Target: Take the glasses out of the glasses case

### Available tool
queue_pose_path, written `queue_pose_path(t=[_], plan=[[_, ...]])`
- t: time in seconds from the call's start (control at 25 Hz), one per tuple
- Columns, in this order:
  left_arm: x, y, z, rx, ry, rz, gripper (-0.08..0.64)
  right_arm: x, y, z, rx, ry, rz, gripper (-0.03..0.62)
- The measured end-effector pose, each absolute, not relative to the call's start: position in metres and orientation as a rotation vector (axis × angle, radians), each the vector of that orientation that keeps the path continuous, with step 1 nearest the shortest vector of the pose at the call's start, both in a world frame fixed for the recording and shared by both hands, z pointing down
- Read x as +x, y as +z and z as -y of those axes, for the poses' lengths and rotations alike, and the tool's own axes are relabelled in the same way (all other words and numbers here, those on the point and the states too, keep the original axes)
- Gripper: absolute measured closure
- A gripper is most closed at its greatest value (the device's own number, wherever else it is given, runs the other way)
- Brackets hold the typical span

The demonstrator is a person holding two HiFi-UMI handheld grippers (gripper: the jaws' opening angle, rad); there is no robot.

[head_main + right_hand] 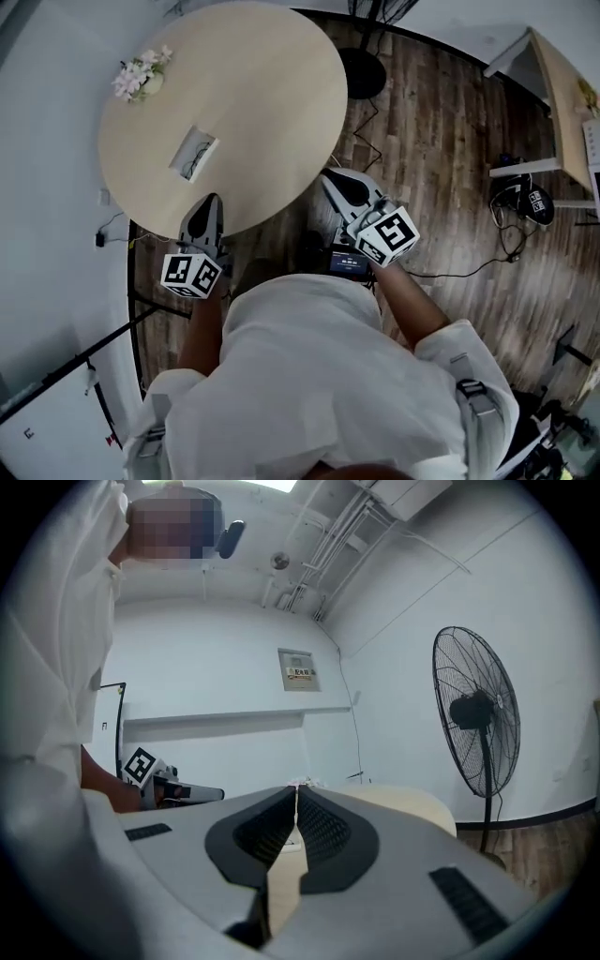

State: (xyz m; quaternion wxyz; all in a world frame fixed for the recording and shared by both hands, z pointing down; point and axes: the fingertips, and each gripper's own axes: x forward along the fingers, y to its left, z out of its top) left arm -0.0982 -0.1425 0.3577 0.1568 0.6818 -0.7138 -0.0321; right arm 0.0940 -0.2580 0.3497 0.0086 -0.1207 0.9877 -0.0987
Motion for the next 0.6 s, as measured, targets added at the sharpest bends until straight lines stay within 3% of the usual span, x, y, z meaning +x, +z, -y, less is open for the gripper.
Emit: queue_pose_path(t=[0.6], plan=[[-0.219, 0.355, 0.136, 1.860, -0.137, 2.195, 0.551, -0.016, 0.368, 0.296, -0.192, -0.255, -3.148, 0.566]])
